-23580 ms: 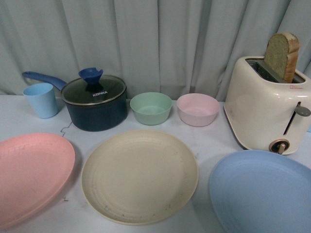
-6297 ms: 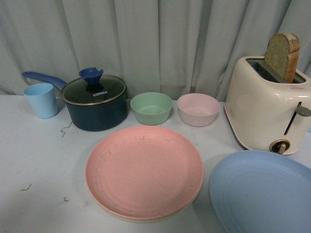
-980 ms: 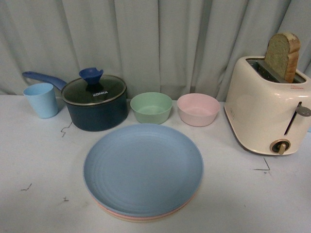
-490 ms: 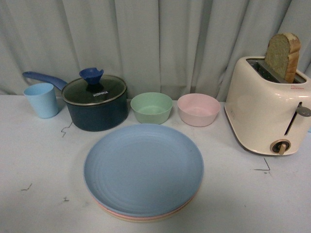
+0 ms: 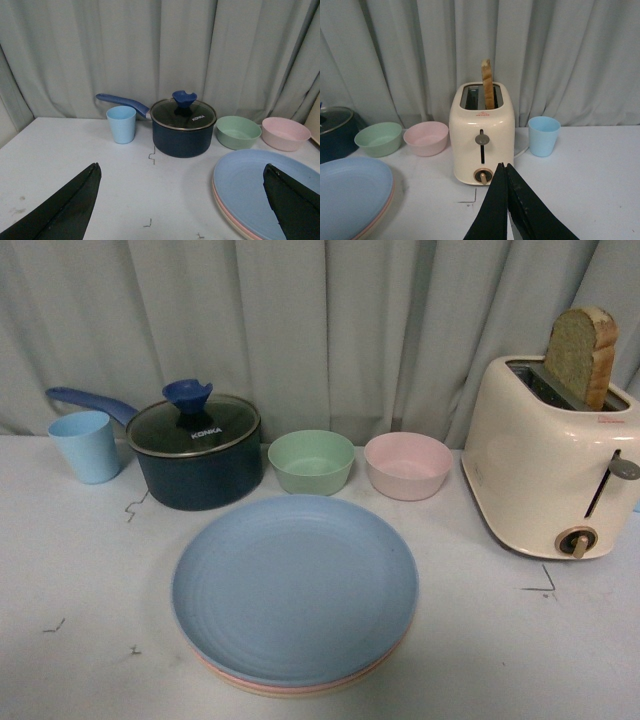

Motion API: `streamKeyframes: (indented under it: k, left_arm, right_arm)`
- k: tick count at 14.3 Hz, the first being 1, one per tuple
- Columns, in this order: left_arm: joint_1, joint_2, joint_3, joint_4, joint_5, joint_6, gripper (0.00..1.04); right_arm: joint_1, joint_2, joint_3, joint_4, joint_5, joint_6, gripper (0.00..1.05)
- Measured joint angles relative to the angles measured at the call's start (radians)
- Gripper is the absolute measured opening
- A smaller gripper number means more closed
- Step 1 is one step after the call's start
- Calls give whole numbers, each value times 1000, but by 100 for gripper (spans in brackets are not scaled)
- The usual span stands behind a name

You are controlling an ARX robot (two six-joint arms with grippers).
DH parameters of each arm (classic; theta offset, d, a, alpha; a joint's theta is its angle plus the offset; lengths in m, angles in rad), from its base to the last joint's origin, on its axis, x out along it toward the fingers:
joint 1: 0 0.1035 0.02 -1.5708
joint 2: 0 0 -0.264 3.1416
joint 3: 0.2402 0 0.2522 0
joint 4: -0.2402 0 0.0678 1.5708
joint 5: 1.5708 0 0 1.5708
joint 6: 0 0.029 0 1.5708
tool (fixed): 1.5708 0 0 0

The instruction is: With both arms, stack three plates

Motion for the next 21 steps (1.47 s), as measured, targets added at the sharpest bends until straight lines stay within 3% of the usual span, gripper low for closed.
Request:
streamKeyframes:
  k: [4, 5, 6, 9, 10, 13, 15, 21]
  left_arm:
    - [0, 0, 0, 0, 0, 0, 98]
    - [0, 0, 0, 0, 1, 0, 98]
    - [0, 0, 0, -1, 0, 0, 98]
    - [0, 0, 0, 0, 0, 0, 98]
    - [0, 0, 0, 0, 0, 0, 98]
    - [0, 0, 0, 0, 0, 0, 98]
    - [0, 0, 0, 0, 0, 0, 98]
    - [0, 0, 0, 0, 0, 0, 98]
  right_arm:
    - [0, -75, 0, -66, 0, 0, 2]
    - [0, -153, 0, -193, -1, 0, 2]
    - [0, -243, 0, -227, 0, 0, 2]
    - [0, -241, 0, -240, 0, -1, 4]
    - [0, -241, 0, -241, 0, -1, 9]
    - [0, -241, 0, -240, 0, -1, 65]
    - [0, -241, 0, -240, 0, -1, 95]
    - [0, -241, 0, -240, 0, -1, 98]
